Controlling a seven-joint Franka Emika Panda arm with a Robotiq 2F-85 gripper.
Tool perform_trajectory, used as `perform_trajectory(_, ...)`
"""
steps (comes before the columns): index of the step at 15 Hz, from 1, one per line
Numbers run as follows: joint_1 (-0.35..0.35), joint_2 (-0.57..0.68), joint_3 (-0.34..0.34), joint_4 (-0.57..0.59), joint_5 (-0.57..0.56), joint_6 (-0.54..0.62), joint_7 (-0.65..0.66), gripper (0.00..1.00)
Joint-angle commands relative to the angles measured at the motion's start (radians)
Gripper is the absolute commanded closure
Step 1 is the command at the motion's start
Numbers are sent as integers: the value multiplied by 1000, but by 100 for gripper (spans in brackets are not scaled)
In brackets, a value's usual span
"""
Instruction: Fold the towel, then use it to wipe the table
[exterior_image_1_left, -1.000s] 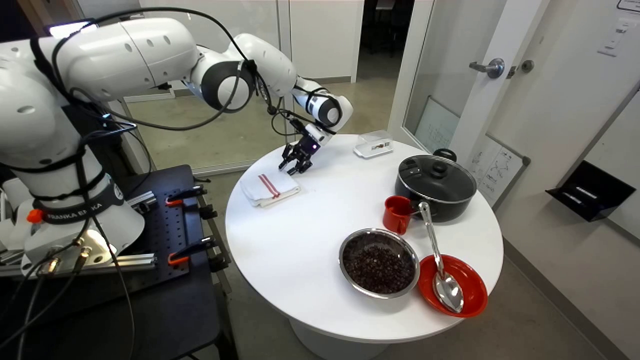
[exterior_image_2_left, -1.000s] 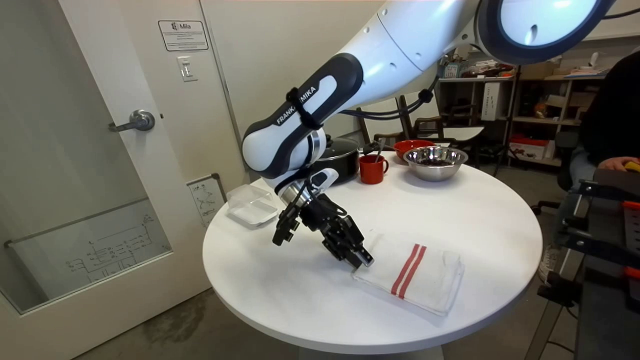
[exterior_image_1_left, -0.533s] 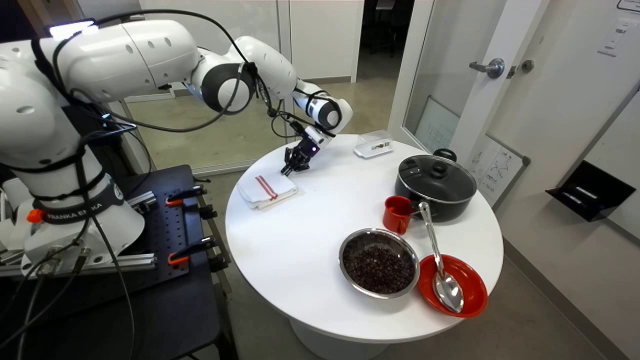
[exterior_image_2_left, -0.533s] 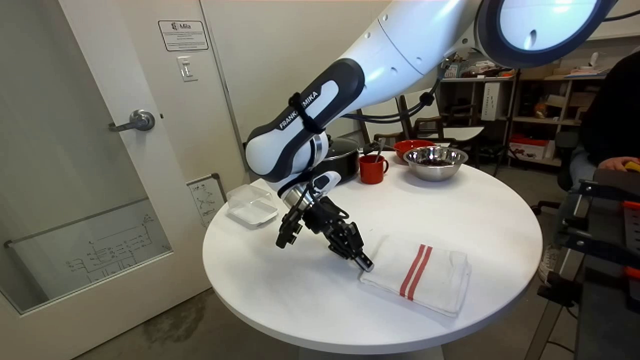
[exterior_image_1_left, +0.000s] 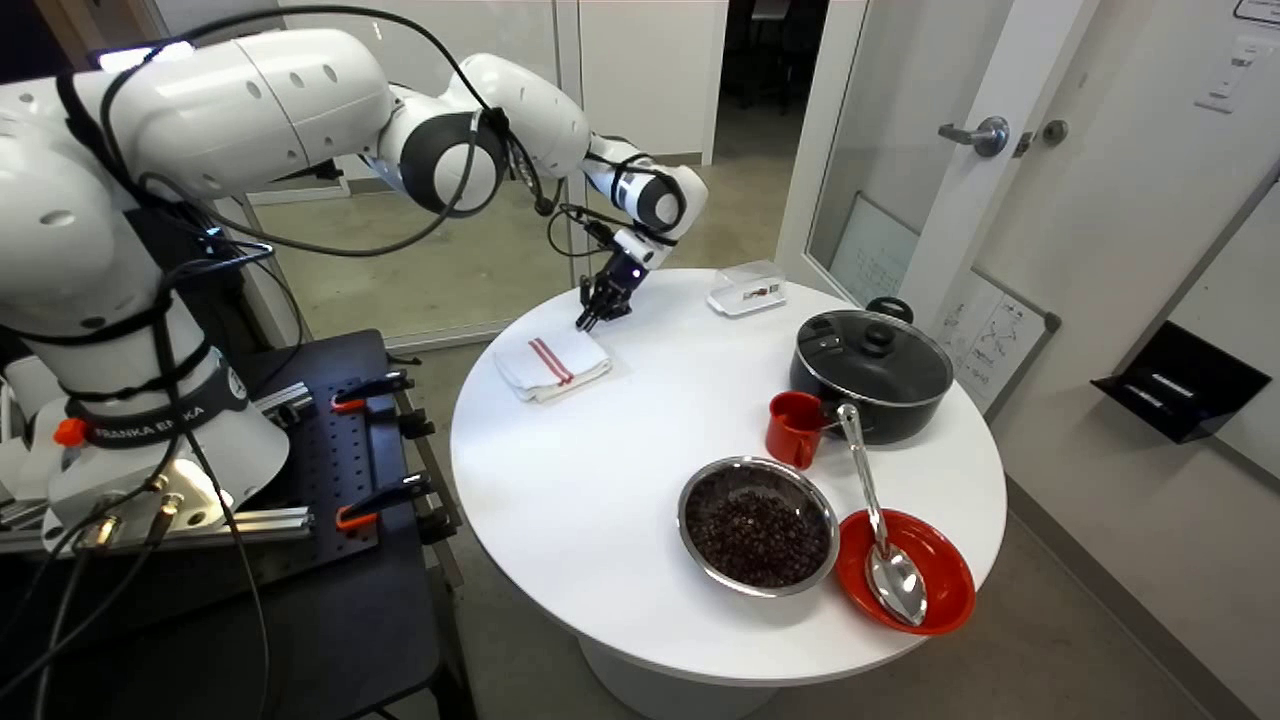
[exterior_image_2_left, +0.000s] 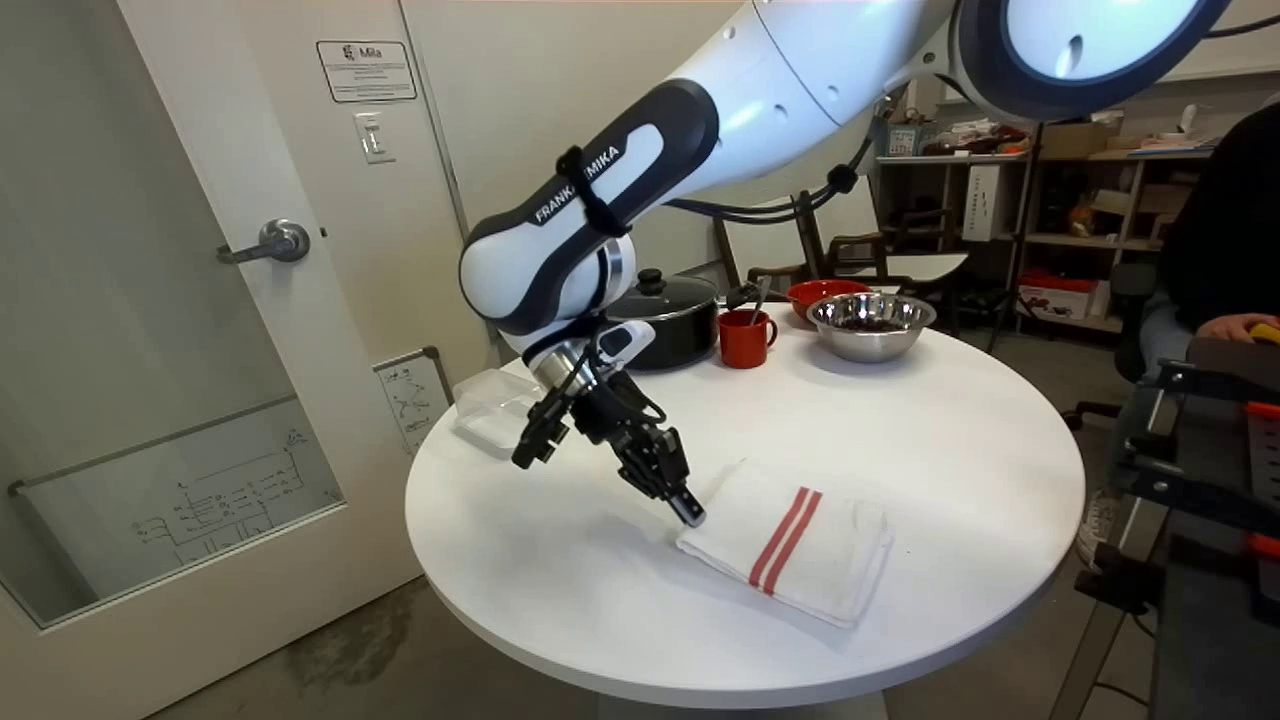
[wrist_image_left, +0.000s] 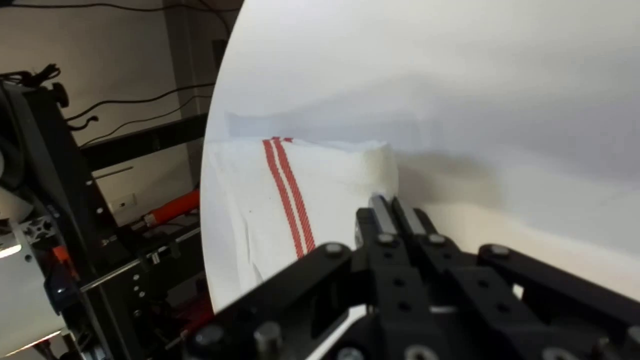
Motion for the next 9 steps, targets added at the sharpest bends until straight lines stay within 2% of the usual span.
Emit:
perform_trajectory(1,40,-63,-20,22,-31,70,23,99)
perform_trajectory(6,78,-117,-59,15,-80,193,53,99)
perform_trajectory(9,109,-135,-102,1,-132,326,87,99)
